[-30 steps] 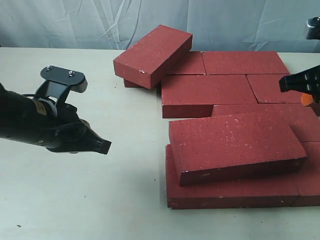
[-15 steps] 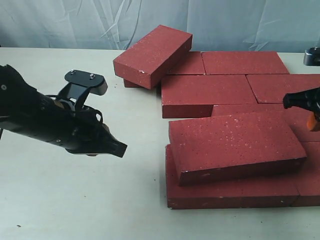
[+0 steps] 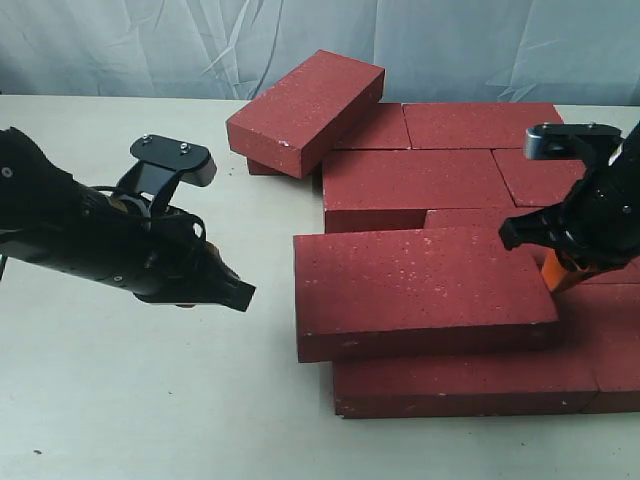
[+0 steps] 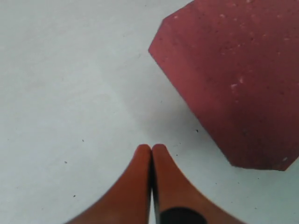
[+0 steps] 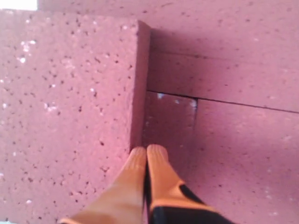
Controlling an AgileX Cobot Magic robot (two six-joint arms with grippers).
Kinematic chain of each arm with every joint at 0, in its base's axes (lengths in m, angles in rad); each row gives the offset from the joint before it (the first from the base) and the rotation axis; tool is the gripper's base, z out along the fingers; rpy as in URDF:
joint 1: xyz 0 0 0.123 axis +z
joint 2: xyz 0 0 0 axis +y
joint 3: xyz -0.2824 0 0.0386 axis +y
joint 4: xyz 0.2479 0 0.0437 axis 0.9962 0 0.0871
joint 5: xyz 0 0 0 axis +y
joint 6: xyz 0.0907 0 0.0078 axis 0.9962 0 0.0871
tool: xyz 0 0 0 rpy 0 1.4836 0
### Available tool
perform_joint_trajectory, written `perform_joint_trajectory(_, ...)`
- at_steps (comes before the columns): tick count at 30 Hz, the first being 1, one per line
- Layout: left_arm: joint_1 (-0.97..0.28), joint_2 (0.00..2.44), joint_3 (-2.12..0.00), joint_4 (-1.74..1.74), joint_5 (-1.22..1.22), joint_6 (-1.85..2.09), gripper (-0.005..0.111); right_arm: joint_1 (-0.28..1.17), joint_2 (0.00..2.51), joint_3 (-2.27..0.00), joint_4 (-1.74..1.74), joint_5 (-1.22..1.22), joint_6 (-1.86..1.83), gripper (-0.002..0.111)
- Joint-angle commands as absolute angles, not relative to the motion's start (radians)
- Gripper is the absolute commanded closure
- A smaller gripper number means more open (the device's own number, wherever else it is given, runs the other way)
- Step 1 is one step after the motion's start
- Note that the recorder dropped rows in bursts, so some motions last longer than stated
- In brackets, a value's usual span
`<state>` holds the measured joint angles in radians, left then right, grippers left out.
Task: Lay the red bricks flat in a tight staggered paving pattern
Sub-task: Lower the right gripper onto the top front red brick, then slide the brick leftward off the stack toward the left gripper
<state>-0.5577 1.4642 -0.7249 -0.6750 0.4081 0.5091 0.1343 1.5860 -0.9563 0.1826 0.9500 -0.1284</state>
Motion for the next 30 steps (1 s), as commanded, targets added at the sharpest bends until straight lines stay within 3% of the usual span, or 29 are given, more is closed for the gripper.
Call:
perform_joint_trajectory(1,-0.563,1.465,-0.735,-0.681,0.396,0.517,0.107,0.193,1.588,-0.962,0.234,0.935,-0.14,0.109)
perform_joint_trajectory(24,-0.471,1.564,-0.738,-0.764,0.416,0.479,0.107,0.223,1.588,-0.962,0.277,0.88,-0.156,0.109)
perform_joint_trajectory(30,-0.471,1.565,-0.755,-0.865,0.456,0.599,0.107,0.223,1.589,-0.962,0.472,0.875,-0.346,0.109)
